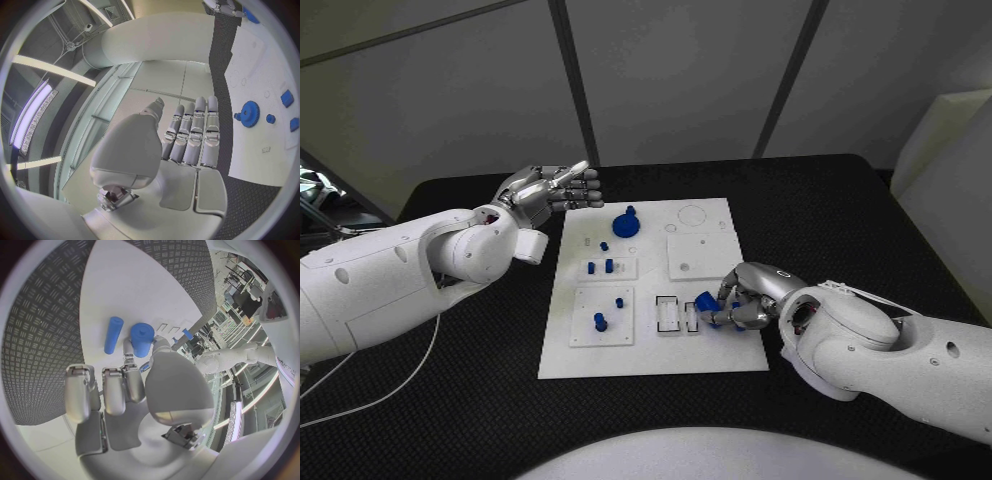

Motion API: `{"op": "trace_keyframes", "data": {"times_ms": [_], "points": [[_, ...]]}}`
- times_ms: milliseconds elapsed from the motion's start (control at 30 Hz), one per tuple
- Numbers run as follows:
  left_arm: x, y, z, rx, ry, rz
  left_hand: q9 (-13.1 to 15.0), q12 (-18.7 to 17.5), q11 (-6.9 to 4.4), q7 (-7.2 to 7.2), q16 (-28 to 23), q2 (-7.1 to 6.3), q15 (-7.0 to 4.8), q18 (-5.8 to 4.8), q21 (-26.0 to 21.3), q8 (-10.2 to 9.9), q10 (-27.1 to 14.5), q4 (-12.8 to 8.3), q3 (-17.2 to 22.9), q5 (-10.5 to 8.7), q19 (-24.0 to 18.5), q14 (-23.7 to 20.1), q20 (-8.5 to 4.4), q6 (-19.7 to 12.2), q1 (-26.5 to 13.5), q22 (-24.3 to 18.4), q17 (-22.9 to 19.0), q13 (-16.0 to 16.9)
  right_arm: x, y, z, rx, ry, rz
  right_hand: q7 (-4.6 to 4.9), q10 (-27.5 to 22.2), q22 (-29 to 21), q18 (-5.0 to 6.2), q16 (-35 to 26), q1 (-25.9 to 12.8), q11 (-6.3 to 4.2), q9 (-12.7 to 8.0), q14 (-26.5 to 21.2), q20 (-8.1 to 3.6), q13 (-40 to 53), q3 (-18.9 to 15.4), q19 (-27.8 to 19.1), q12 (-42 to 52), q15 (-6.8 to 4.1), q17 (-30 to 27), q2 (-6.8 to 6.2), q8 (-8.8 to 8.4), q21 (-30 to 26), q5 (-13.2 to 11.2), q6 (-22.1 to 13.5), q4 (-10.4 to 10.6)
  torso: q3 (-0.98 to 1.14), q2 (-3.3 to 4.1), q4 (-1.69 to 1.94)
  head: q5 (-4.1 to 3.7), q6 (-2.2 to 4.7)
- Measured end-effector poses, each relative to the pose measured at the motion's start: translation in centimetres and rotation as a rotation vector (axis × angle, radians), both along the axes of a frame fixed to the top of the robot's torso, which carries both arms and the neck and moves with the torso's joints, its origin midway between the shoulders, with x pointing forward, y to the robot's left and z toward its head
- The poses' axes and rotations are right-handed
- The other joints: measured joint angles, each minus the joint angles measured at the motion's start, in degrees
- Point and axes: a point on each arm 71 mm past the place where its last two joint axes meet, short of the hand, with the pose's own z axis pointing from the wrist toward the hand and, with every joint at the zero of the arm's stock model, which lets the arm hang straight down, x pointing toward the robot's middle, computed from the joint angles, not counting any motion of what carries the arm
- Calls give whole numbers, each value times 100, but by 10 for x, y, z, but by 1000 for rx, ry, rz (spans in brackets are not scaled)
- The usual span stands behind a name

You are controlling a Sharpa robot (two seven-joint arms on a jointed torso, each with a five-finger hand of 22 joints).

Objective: Assemble the parts on the task board

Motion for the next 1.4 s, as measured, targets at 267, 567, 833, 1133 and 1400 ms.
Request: {"op": "trace_keyframes", "data": {"times_ms": [267, 567, 833, 1133, 1400], "points": [[0, -1, 0, 0, 1, -2, 0, 0, 0, 0, 0, 0, 0, 0, 0, 0, 0, 0, 0, 0, 0, 0, 0, 0, 0, 0, 0, 0, -7, 3, 7, 97, -35, -35, 3, -5, 0, 1, 3, 0, -39, 64, 21, 0, 0, -19, 0, 0, -21, 0, 0, 58, 49, 112, 26, -12, 1, -2, 3, 2, 13], [0, -1, 0, -1, 1, -4, 0, 0, -20, 0, 0, 0, 0, 0, 0, 0, -20, -16, -16, 0, 0, 0, 0, 0, 0, -9, -1, 0, -10, 11, 14, 197, -62, -51, 3, -5, 0, 1, 3, -26, -38, 133, 0, 0, 0, -43, 0, 0, -42, -1, 26, 92, 49, 140, 26, -19, -5, 0, 7, 28, 25], [0, -2, 0, -2, 2, -7, 0, 0, -20, 0, 0, 0, 0, 0, 0, 0, -20, -16, -16, 0, 0, 0, 0, 0, 0, -9, -1, 0, -8, 27, 10, 218, -31, -27, 2, -4, 0, 2, 3, -172, -39, 224, 0, -21, 0, -165, 21, -77, -42, -1, 166, 109, 49, -16, 27, -8, -12, 4, 14, 38, 14], [-1, -3, 0, -3, 2, -10, 0, 0, -20, 0, 0, 0, 0, 0, 0, 0, -20, -16, -16, 0, 0, 0, 0, 0, 0, -8, -1, 0, -5, 42, 4, 213, 17, 5, -61, -5, -1, 2, 3, -335, -81, 359, 21, -41, -1, -258, 0, -77, -62, -1, 225, 189, 49, -84, 92, -10, -7, 7, 11, 65, 1], [-1, -3, 0, -3, 3, -11, 0, 0, -20, 0, 0, 0, 0, 0, 0, 0, -20, -16, -16, 0, 0, 0, 0, 0, 0, -8, 2, 0, -2, 46, 0, 199, 38, 10, -69, -5, -1, 1, 3, -335, -80, 395, 0, -42, -1, -269, -1, -99, -82, -1, 224, 213, 49, -96, 100, -20, -4, 7, 7, 79, -8]]}}
